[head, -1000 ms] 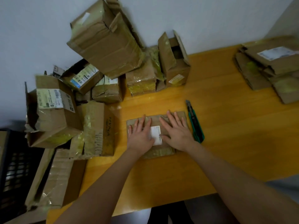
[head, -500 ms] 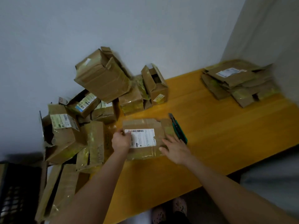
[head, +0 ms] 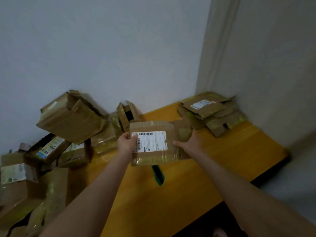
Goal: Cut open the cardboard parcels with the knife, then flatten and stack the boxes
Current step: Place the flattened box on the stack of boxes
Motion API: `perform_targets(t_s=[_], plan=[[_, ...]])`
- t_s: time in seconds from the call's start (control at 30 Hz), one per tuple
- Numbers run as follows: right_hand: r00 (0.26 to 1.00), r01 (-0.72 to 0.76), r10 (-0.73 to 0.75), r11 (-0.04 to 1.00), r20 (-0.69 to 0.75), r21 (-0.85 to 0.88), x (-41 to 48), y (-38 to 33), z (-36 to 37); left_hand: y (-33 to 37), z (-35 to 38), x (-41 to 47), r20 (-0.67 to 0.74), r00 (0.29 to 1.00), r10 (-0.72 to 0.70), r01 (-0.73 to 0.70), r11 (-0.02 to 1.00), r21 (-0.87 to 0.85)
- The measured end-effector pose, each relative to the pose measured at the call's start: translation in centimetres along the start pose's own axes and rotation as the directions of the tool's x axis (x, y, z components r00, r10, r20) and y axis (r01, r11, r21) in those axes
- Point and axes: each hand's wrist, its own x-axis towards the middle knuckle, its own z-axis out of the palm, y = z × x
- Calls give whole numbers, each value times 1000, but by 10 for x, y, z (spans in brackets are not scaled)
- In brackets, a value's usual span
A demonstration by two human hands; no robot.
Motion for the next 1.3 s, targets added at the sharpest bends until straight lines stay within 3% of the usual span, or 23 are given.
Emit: perform_targets(t_s=[0.2, 0.37, 0.47, 0.63, 0.73, 0.9, 1.0, 1.1, 1.17, 1.3], plan=[[994, -46, 33, 991, -105, -128, 72, 36, -92, 10, 122, 0, 179, 982, -61, 39, 992, 123], [984, -120, 74, 948, -165, -294, 139, 80, -178, 4, 242, -3, 189, 973, -130, 101, 983, 155], [976, -102, -3, 878, -218, -468, 170, 98, -218, 6, 309, -10, 174, 977, -125, 106, 987, 117], [980, 70, -173, 766, -101, -639, 202, 119, -240, 6, 394, -6, 139, 974, -181, 178, 983, 37], [982, 143, -187, 736, 4, -661, 216, 135, -240, 5, 435, 0, 162, 957, -243, 237, 970, 53], [986, 146, -49, 708, 159, -691, 227, 152, -235, -1, 462, -3, 241, 947, -214, 126, 935, 332], [985, 148, -41, 700, 168, -698, 225, 149, -229, -5, 448, -6, 256, 957, -139, -22, 843, 538], [981, 185, -88, 687, 172, -703, 219, 133, -220, -3, 418, -9, 262, 965, -28, -202, 558, 805], [970, 239, -133, 682, 204, -691, 212, 118, -211, -2, 395, -10, 251, 968, 15, -233, 432, 871], [944, 329, -217, 676, 249, -659, 187, 86, -177, -2, 342, -19, 188, 982, -3, -172, 393, 903]])
